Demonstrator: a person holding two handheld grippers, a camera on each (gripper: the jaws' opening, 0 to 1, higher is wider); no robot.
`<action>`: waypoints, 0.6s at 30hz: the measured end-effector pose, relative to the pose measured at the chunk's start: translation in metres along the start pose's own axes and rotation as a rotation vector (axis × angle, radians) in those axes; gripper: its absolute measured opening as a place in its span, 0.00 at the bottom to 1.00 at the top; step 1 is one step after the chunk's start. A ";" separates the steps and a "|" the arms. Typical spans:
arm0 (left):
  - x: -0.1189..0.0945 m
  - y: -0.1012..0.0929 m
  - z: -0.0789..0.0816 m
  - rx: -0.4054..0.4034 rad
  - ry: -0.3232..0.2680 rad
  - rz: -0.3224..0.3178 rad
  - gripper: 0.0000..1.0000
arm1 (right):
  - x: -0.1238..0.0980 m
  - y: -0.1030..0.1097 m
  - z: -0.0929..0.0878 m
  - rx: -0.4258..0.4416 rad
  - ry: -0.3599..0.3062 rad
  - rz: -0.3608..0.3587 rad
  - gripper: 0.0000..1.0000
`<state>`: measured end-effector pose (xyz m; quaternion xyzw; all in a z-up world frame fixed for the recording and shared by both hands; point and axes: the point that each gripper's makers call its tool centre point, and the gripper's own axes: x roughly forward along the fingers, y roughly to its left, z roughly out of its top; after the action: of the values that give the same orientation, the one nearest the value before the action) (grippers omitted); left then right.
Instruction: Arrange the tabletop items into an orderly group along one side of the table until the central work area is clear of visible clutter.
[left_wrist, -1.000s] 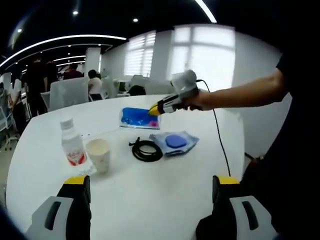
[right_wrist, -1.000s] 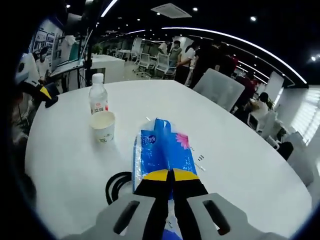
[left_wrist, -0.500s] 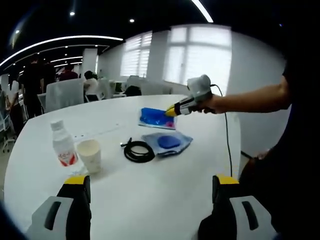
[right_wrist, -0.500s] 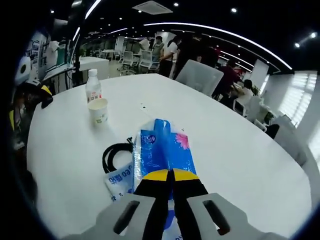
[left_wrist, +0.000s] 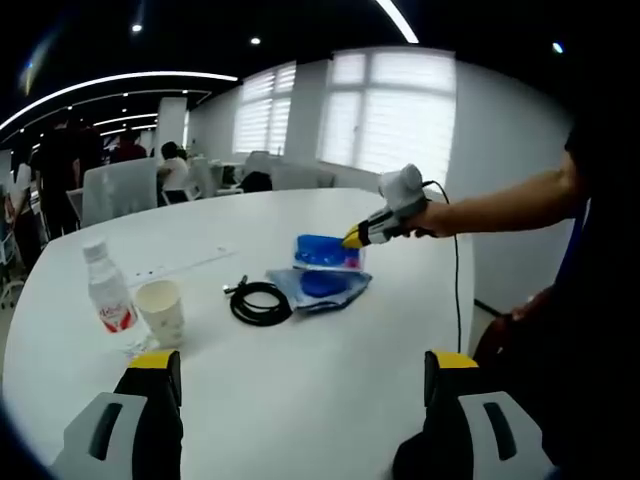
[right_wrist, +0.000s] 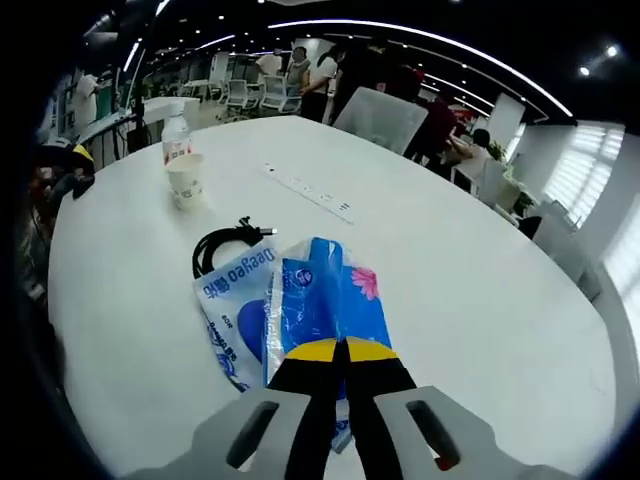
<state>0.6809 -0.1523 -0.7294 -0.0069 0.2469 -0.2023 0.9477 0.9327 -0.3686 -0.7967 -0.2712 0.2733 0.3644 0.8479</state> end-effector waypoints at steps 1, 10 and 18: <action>-0.001 0.000 0.000 -0.001 -0.001 0.002 1.00 | 0.002 -0.001 -0.004 0.006 0.006 0.001 0.00; -0.009 0.000 -0.005 -0.013 -0.004 0.016 1.00 | 0.001 0.014 -0.011 0.066 0.019 0.030 0.04; -0.017 0.006 -0.008 -0.023 -0.014 0.035 1.00 | 0.000 0.032 0.027 0.013 -0.080 0.078 0.14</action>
<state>0.6658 -0.1397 -0.7291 -0.0151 0.2427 -0.1827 0.9526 0.9154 -0.3318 -0.7863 -0.2399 0.2520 0.4059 0.8451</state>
